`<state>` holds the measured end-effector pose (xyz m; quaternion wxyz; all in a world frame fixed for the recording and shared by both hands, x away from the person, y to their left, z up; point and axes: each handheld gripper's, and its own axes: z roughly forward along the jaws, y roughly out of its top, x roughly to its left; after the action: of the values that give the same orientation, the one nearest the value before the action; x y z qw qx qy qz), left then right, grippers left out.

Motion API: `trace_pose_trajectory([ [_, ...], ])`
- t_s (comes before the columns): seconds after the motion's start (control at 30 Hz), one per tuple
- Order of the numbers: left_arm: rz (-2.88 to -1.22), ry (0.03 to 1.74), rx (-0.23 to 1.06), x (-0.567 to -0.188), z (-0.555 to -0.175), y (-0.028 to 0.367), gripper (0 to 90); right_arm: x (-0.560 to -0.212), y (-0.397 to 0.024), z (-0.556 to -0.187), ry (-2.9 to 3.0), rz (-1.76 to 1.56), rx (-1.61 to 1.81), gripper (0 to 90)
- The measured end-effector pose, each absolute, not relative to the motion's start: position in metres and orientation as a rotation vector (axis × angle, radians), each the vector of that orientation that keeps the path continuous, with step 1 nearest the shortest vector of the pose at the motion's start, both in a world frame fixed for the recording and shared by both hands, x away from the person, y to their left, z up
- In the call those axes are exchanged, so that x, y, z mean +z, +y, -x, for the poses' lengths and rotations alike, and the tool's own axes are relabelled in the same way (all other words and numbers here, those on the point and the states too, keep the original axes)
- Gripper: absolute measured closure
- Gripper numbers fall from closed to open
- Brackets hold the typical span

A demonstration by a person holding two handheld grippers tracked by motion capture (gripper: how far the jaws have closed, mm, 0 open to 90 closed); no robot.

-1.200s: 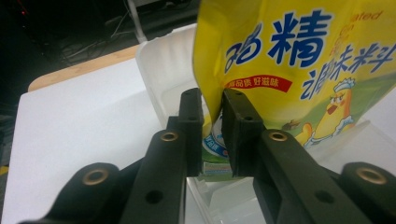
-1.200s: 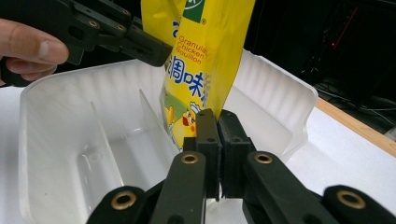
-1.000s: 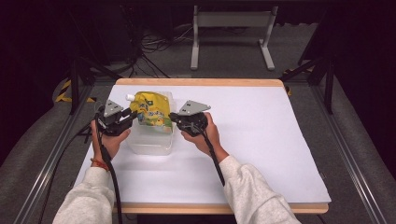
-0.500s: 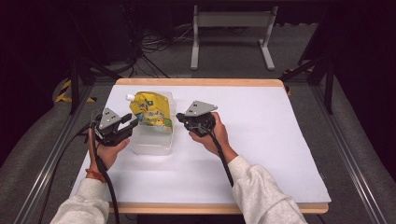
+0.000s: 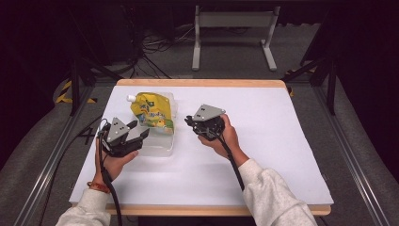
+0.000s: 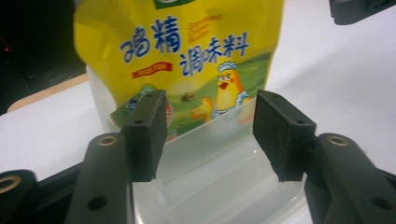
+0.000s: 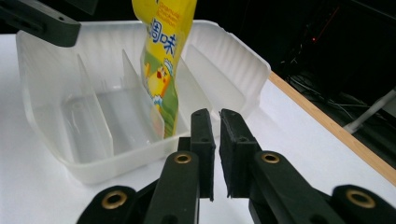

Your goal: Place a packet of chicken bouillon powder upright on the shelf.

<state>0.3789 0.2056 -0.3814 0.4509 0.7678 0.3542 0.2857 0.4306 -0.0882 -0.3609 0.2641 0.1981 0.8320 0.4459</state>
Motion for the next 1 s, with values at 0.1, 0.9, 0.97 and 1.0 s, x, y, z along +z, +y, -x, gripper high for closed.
trace_pose_trajectory([
  [0.1,-1.905,0.85,0.709,-0.381,-0.373,0.2,40.4,-0.359,-0.095,-0.429,2.249,-0.536,1.194,82.1],
  [0.9,-1.984,0.707,0.677,-0.384,-0.337,0.168,28.6,-0.36,-0.159,-0.411,2.246,-0.574,1.061,63.8],
  [0.97,-1.996,0.693,0.68,-0.385,-0.335,0.166,28.2,-0.361,-0.164,-0.409,2.244,-0.58,1.054,62.6],
  [1.0,-1.998,0.693,0.676,-0.385,-0.334,0.165,28.0,-0.361,-0.167,-0.408,2.245,-0.586,1.047,61.8],
])
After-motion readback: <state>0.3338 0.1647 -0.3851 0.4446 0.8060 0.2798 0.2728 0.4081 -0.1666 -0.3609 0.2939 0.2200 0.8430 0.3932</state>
